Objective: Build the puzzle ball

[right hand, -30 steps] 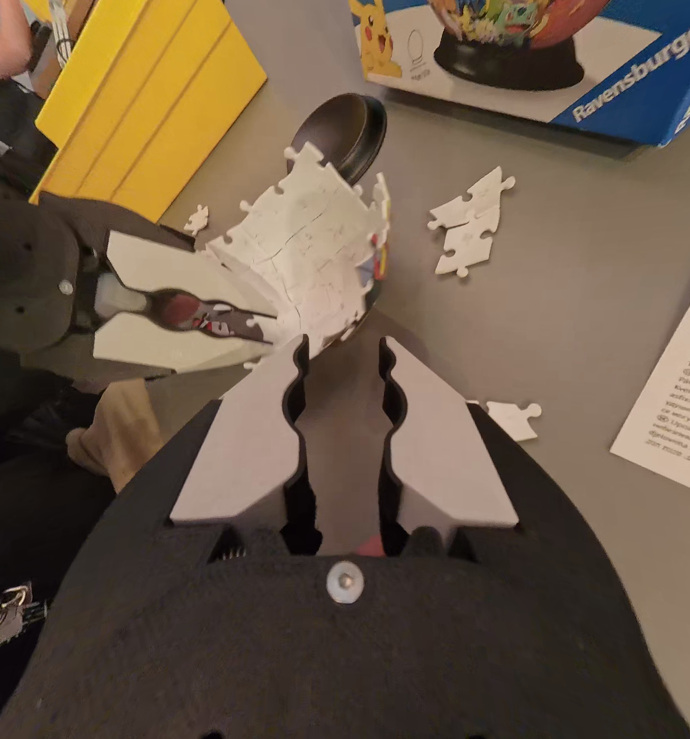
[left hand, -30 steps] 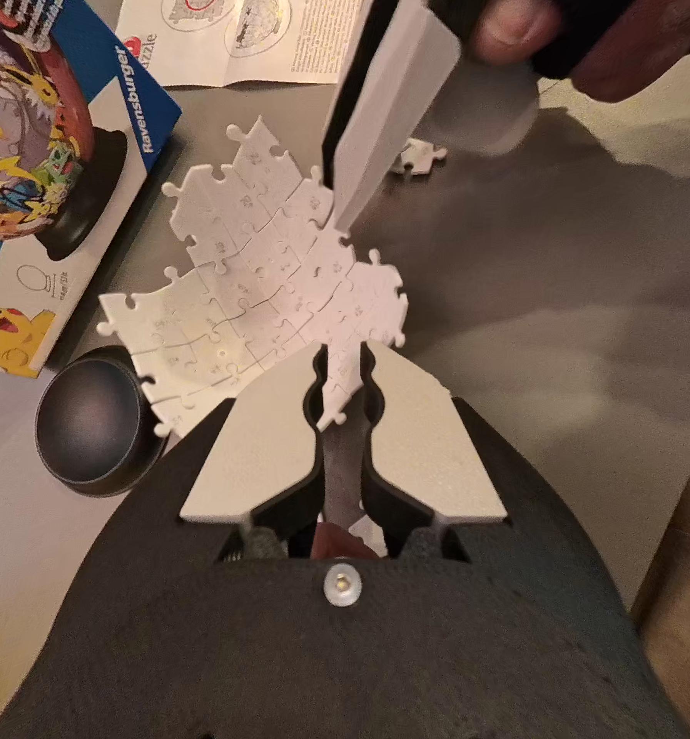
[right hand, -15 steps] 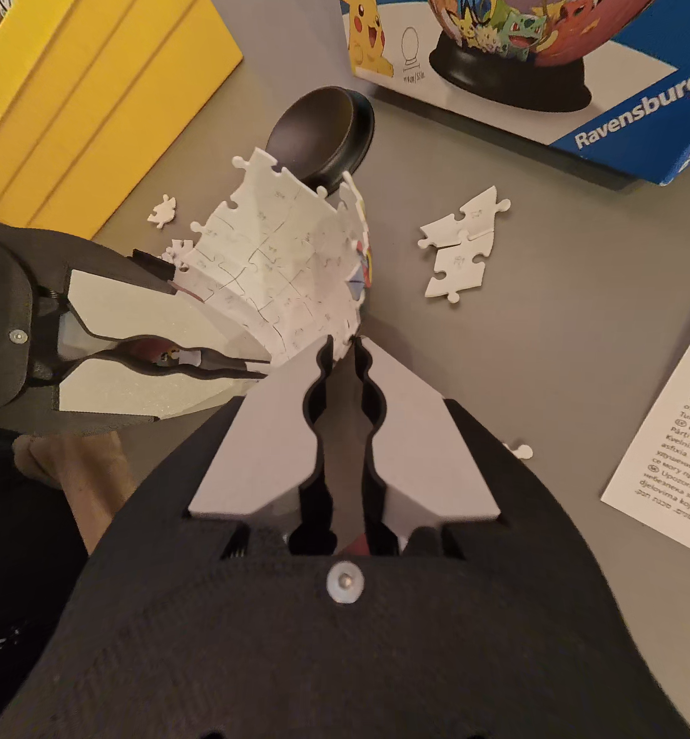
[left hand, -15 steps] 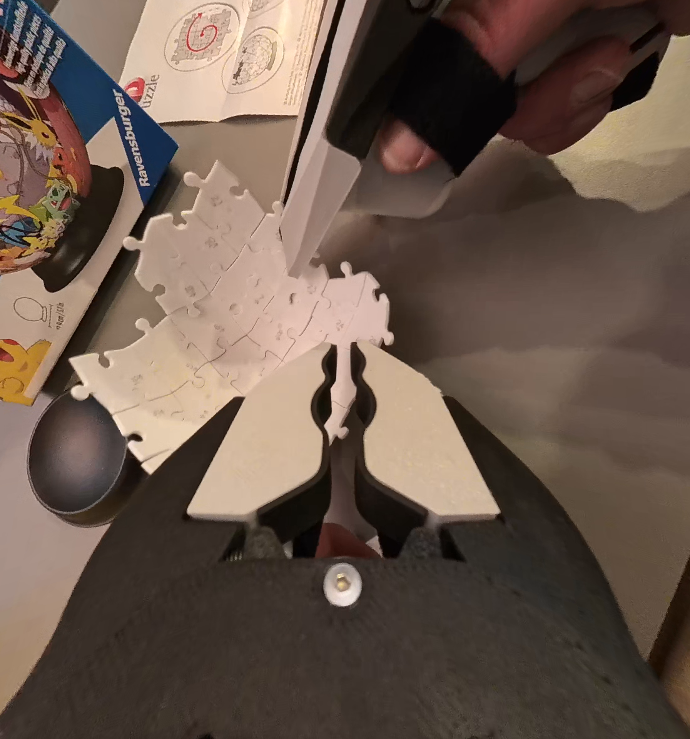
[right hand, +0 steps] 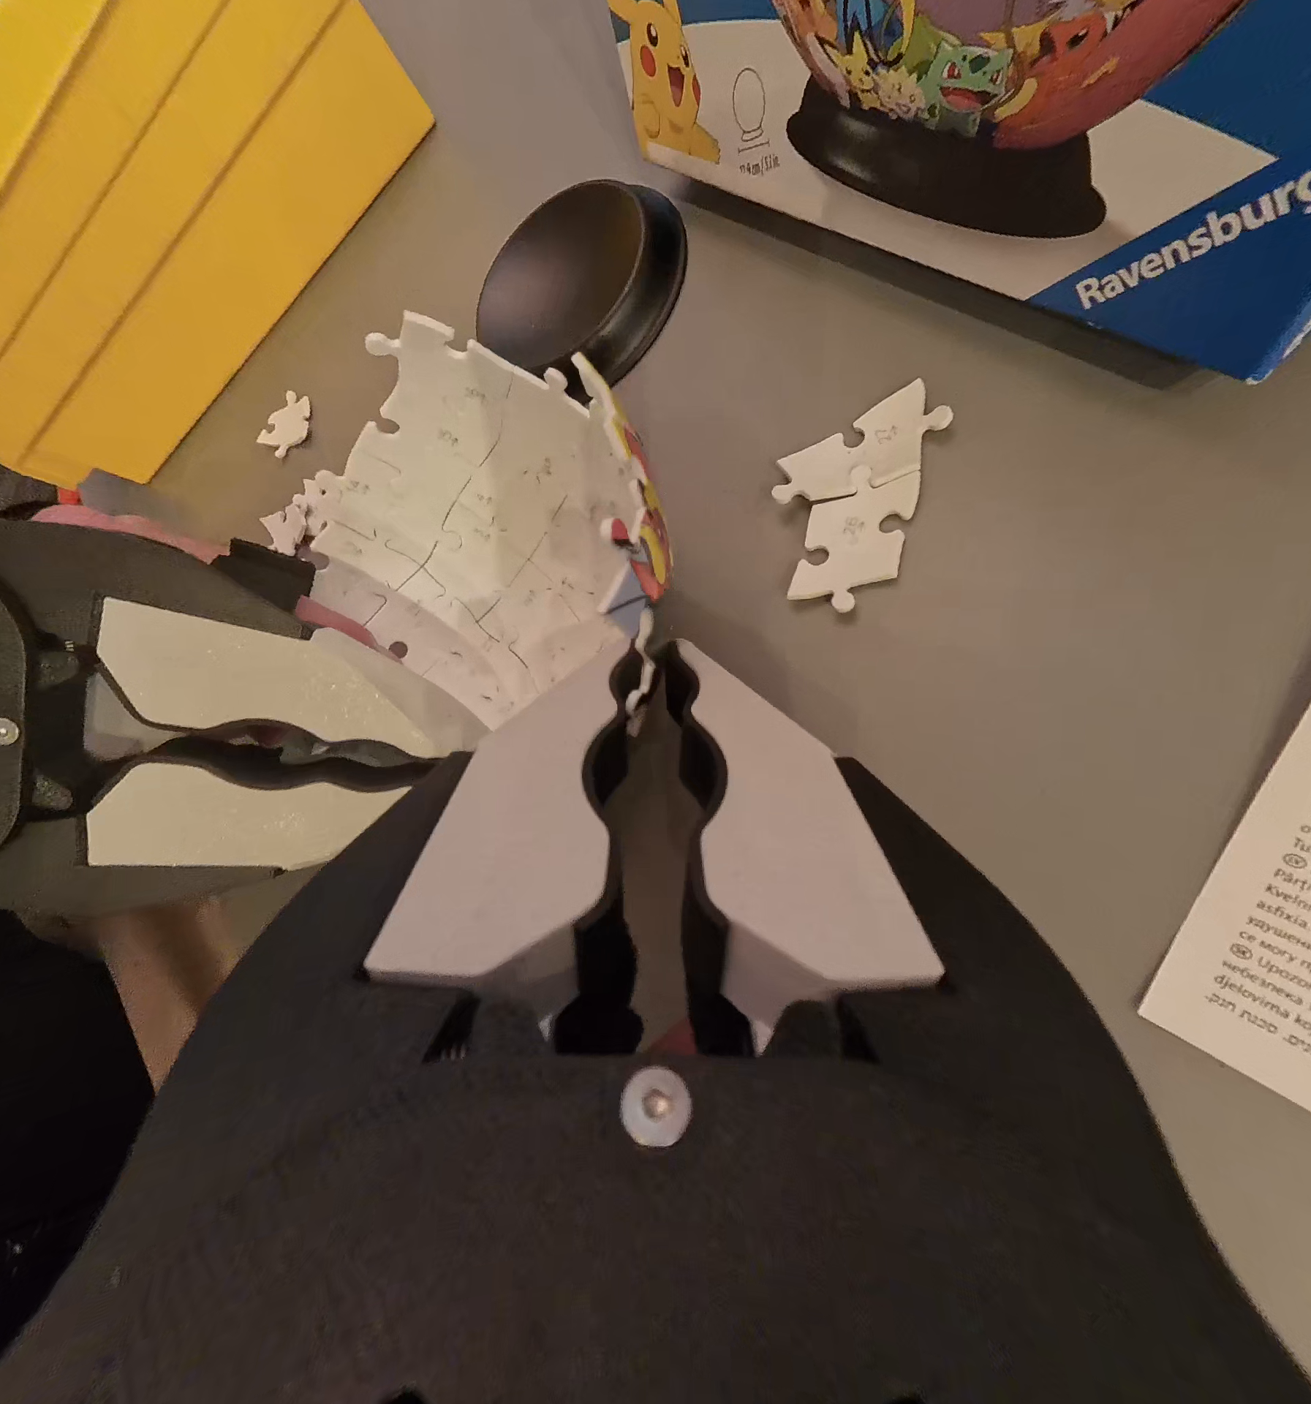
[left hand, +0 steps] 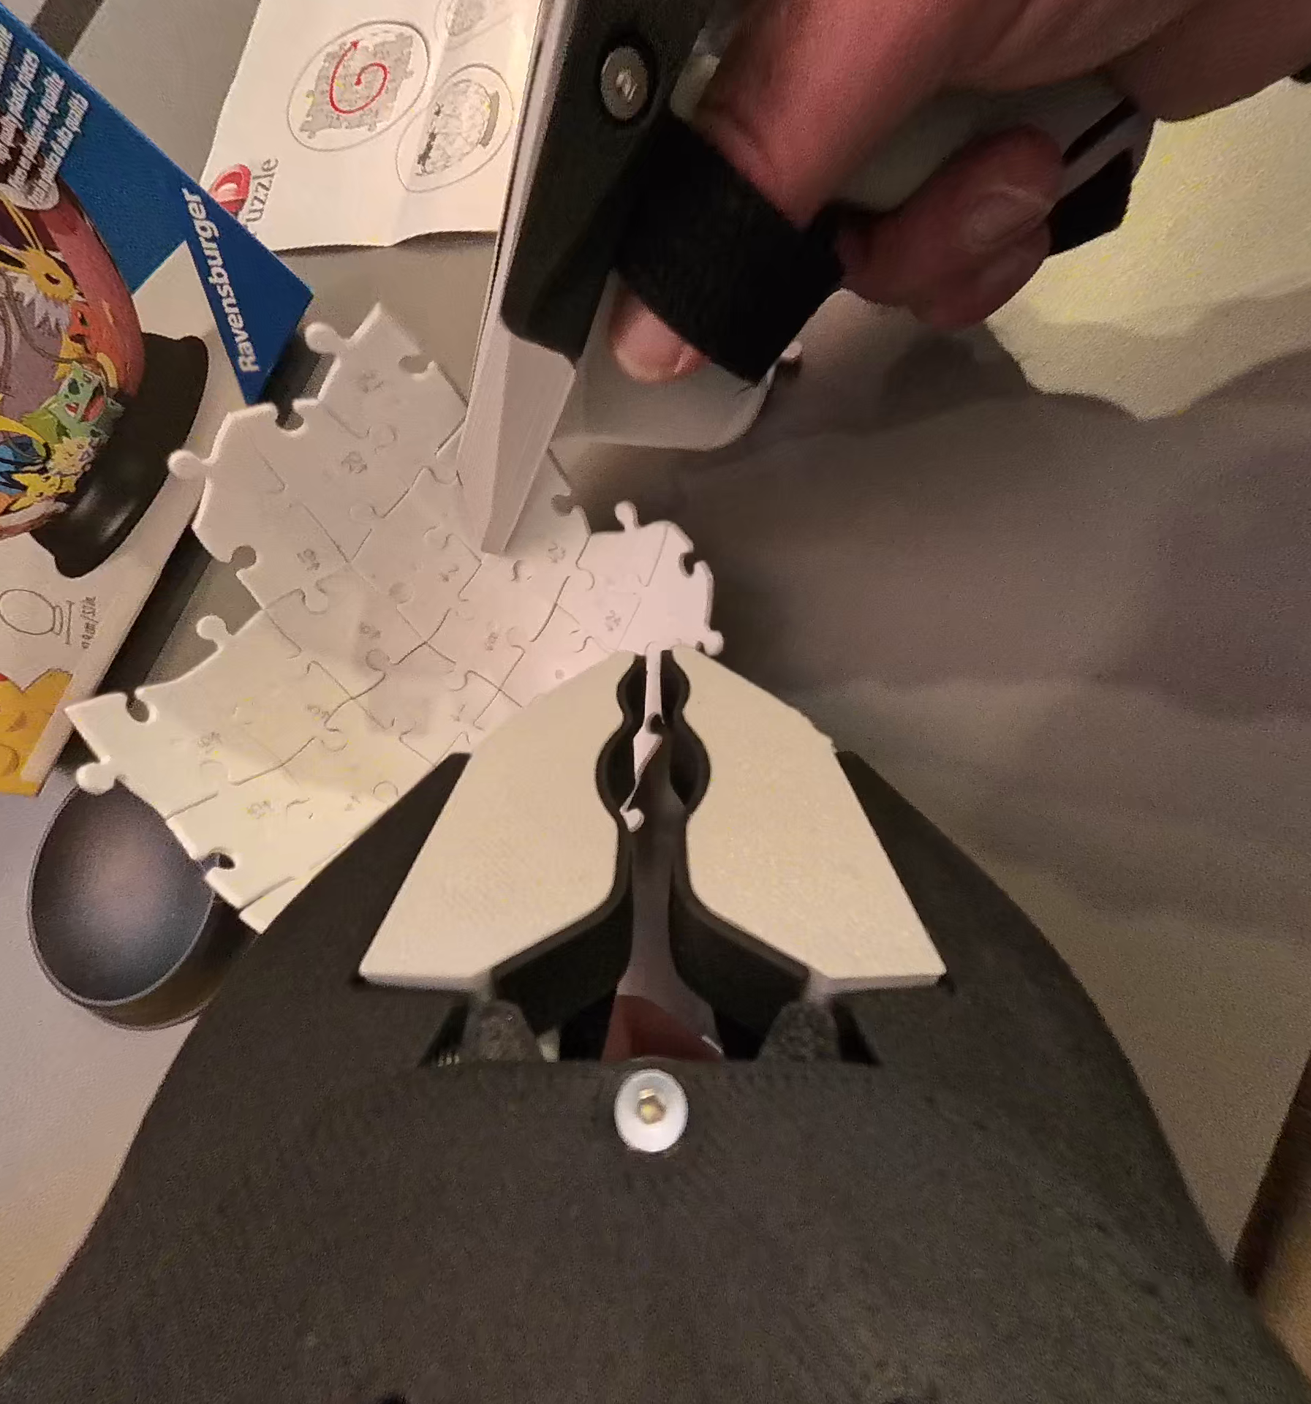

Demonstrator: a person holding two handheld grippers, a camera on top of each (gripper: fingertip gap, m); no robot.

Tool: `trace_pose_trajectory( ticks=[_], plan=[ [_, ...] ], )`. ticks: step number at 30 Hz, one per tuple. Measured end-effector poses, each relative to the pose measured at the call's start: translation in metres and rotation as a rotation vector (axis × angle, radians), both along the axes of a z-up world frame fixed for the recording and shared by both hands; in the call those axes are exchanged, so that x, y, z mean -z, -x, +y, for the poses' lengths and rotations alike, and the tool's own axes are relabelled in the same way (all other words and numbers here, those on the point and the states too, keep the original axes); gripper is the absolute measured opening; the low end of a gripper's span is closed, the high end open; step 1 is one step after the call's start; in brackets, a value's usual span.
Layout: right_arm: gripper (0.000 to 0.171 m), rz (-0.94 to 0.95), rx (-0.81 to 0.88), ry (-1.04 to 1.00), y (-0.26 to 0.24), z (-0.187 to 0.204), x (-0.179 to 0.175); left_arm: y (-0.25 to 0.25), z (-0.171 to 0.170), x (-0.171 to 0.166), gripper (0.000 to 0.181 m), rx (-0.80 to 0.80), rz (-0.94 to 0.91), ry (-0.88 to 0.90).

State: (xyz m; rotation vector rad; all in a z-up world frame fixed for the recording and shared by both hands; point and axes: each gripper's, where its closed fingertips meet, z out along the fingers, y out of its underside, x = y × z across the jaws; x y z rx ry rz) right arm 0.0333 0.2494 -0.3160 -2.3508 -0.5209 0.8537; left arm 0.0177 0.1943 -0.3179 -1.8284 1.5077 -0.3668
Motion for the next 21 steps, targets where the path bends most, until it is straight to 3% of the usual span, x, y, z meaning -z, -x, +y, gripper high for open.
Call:
trace_pose_trajectory(
  ticks=[1,10,14,21],
  plan=[
    [0.003,-0.002,0.001,0.000,0.0002,0.0005,-0.0002,-0.0010,-0.0010,-0.0005,0.003,0.003,-0.005,0.005],
    [0.002,0.003,0.013,-0.023,-0.0030,0.0056,-0.0030,-0.0050,-0.0042,0.0045,0.007,0.002,0.001,0.015],
    [0.009,-0.027,0.010,-0.026,-0.0080,0.0048,-0.0005,-0.0061,-0.0052,0.0049,0.007,0.001,0.002,0.009],
    [0.004,0.025,0.010,0.014,-0.0041,0.0022,0.0016,-0.0068,-0.0063,0.0070,0.008,0.006,0.009,0.006]
  ],
)
